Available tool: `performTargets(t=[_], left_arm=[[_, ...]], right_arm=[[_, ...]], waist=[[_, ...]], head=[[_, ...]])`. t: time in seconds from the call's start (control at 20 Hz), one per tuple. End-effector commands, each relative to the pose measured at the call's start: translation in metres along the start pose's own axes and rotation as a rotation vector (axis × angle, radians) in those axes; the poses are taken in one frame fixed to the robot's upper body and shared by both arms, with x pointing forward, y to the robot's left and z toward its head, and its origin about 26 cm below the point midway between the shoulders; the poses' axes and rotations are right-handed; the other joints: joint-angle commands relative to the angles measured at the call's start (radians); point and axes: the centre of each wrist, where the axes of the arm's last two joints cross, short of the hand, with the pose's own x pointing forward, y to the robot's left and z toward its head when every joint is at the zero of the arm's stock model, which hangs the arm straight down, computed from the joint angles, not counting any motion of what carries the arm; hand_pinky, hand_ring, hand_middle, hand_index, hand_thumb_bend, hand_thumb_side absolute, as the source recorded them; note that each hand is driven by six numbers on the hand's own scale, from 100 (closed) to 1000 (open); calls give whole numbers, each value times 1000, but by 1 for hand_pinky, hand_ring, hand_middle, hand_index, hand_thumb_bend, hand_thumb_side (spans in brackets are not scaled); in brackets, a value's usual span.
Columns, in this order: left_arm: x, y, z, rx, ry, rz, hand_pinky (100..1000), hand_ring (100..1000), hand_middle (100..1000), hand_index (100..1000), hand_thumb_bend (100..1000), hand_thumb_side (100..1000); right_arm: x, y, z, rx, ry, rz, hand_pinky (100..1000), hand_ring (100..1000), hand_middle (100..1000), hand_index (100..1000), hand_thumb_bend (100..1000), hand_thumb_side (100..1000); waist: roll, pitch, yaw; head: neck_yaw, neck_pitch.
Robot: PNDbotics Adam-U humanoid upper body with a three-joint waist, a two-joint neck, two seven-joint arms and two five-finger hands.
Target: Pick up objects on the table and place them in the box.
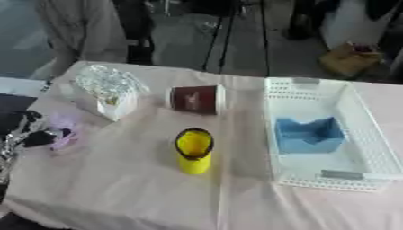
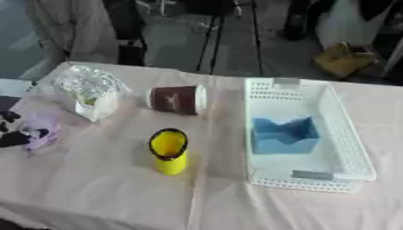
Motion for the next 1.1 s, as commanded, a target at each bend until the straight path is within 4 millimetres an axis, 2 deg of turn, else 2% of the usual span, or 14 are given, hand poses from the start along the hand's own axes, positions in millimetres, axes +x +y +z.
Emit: performTargets(t=[0.05,0.2,0.3,0.35,0.4,0.45,0.55,0.6,0.7,0.8,0.95,1.1], left_arm=[[-2,21,-5,25,-15,-23,523,664,736,847,797,459],[0,22,-6,14,-20,-25,523,664,736,847,797,459],[2,21,-6,17,-25,-13,366,569,645,763,633,320],[4,21,-7,22,-28,-3,349,557,632,750,615,309],[4,20,-7,27,-30,5,273,500,573,673,536,258],[5,21,-7,32,-33,14,263,493,565,663,525,253],[7,22,-8,47,-40,32,154,407,476,547,410,192],[8,22,-8,55,-44,41,129,386,456,526,380,177],[10,25,-8,67,-53,54,100,340,396,477,314,150],[12,27,-8,69,-62,73,100,320,370,452,286,153],[21,34,-8,77,-109,122,100,314,363,446,231,192],[36,51,-7,97,-201,175,100,311,363,446,198,235]], right_arm=[[3,-6,-5,-2,-24,9,588,646,798,884,100,470],[3,-6,-5,-2,-23,8,588,646,798,884,100,470],[3,-6,-5,-2,-23,7,588,646,799,885,100,473],[3,-6,-5,-2,-23,7,588,646,799,884,100,473],[3,-6,-5,-3,-23,7,588,646,799,885,100,477],[3,-6,-5,-4,-23,6,588,646,799,885,100,477],[3,-6,-5,-4,-23,6,588,646,799,884,100,478],[3,-6,-5,-4,-22,5,588,646,799,884,100,480],[3,-6,-5,-4,-21,5,588,646,799,884,100,479],[3,-6,-5,-4,-22,6,588,647,799,884,100,478],[3,-6,-5,-5,-22,7,589,647,799,884,100,476],[3,-6,-5,-5,-22,7,589,647,799,883,100,475]], waist=[[2,-9,-2],[2,-9,-3],[2,-10,-4],[2,-10,-5],[2,-10,-5],[3,-10,-6],[3,-11,-6],[3,-11,-7],[4,-11,-7],[4,-12,-7],[4,-13,-8],[3,-15,-8]], head=[[4,-2],[4,-2],[5,-2],[5,-3],[5,-3],[5,-3],[5,-3],[6,-2],[6,-2],[6,-2],[5,-4],[5,-4]])
